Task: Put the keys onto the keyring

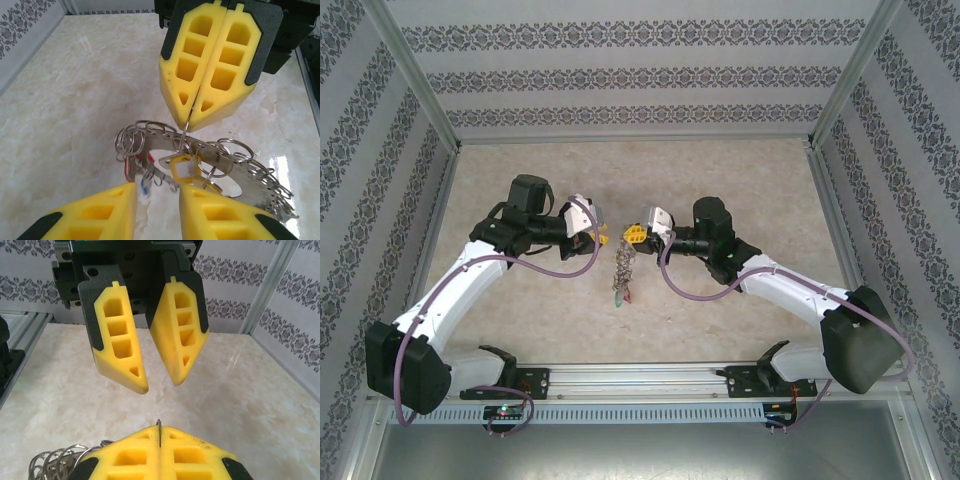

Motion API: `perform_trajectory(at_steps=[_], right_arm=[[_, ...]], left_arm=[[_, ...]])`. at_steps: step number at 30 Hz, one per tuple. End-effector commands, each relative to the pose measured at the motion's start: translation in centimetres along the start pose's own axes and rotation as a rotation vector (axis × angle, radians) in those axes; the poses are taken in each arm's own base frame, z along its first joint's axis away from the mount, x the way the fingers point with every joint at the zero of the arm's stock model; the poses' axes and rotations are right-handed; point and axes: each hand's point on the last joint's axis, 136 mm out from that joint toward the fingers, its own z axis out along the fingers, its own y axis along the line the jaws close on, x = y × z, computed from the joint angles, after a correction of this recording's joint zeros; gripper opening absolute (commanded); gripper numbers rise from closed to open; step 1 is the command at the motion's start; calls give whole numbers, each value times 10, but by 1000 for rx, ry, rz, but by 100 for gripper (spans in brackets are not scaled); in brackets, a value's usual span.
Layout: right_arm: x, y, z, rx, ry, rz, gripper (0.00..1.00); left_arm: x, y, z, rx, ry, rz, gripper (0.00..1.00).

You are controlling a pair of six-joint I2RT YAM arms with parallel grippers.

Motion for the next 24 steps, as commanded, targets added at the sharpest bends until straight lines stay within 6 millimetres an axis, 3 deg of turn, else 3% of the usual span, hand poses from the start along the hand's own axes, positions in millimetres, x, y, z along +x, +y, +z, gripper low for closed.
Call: perform_trajectory(at_steps=[1, 9, 24], right_arm=[[-23, 1, -4, -9, -52, -76, 0], [-34, 1, -3, -30, -77, -82, 0], [-45, 12, 2, -114, -114, -108, 0]], left_arm=[[-4, -3, -2, 9, -55, -46, 35], [10, -17, 19, 50, -129, -110, 50], [16, -20, 29, 84, -142, -135, 53]])
